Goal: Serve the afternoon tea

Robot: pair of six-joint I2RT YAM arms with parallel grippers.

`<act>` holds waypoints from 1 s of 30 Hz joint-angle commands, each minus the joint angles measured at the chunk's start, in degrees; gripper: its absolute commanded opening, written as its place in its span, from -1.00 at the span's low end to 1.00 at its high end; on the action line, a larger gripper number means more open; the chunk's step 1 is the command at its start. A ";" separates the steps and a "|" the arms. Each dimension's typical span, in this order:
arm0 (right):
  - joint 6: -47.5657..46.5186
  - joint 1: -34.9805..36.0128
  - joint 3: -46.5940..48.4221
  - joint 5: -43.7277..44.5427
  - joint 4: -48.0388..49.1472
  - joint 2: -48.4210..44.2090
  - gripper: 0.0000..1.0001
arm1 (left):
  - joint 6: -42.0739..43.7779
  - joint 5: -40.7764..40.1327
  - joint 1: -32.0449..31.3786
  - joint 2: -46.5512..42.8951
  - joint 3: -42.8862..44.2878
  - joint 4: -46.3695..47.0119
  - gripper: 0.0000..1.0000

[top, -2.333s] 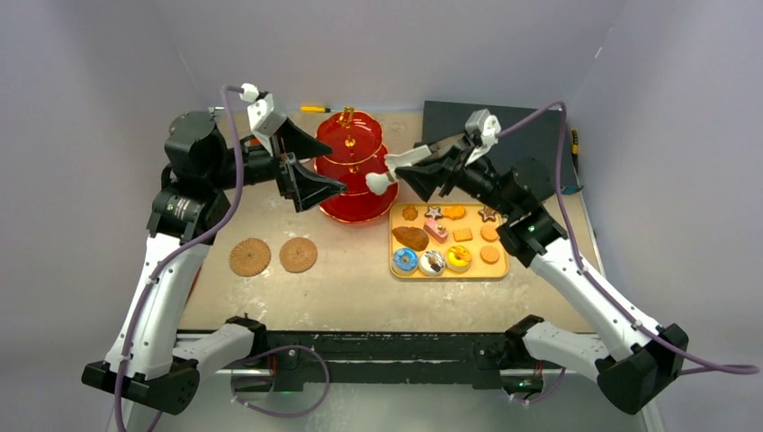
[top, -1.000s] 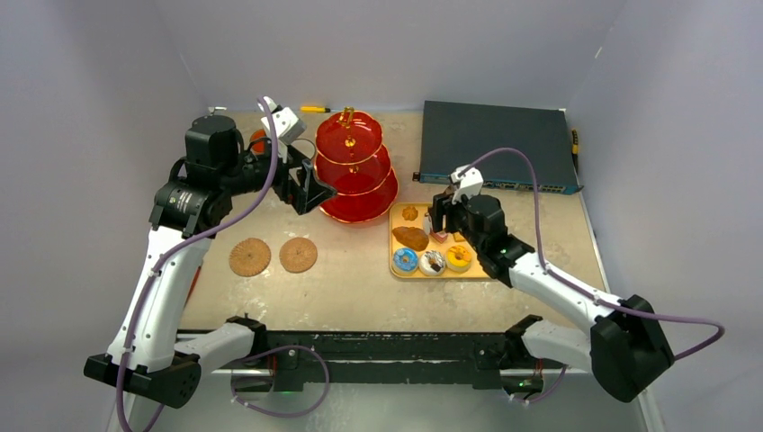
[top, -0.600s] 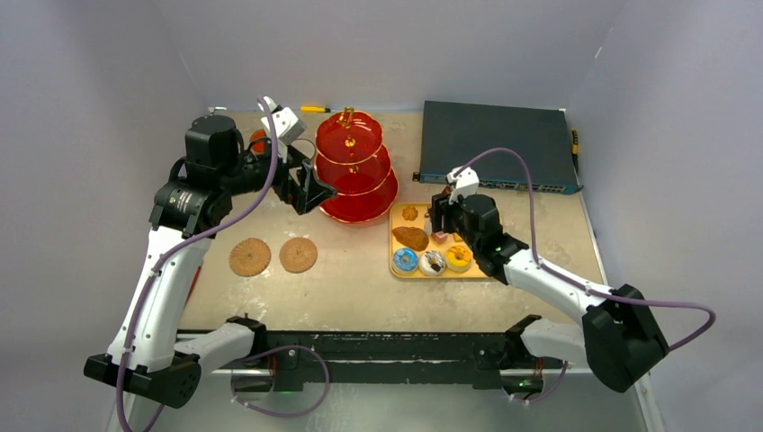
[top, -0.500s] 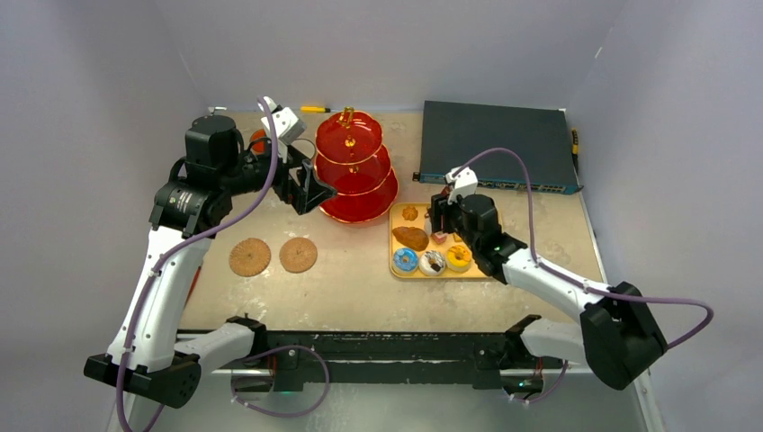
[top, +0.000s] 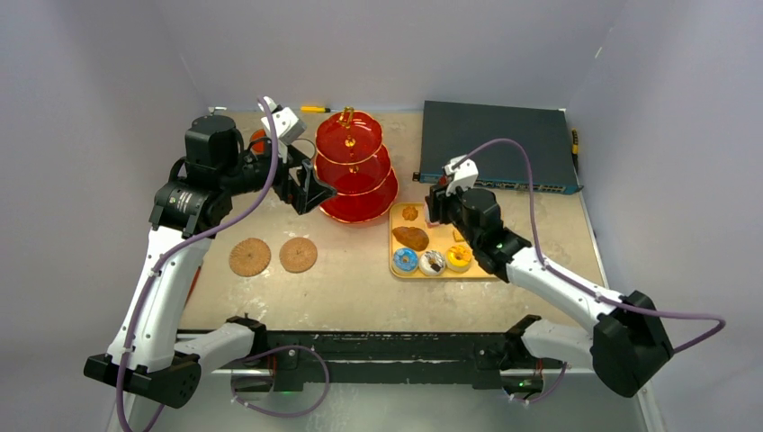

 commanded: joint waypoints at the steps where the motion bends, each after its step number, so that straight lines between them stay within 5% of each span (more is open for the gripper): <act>1: -1.92 1.19 8.46 0.23 2.19 -2.86 -0.43 | 0.31 0.48 -0.08 -0.69 0.99 1.62 0.98; 12: -0.64 1.29 23.34 -8.51 8.37 7.85 -0.37 | 0.18 -0.77 -0.12 -1.20 1.01 1.80 0.97; 30: 7.01 1.25 23.81 -10.02 18.88 16.19 -0.35 | 2.66 -0.10 -0.13 -2.89 0.48 -0.18 0.97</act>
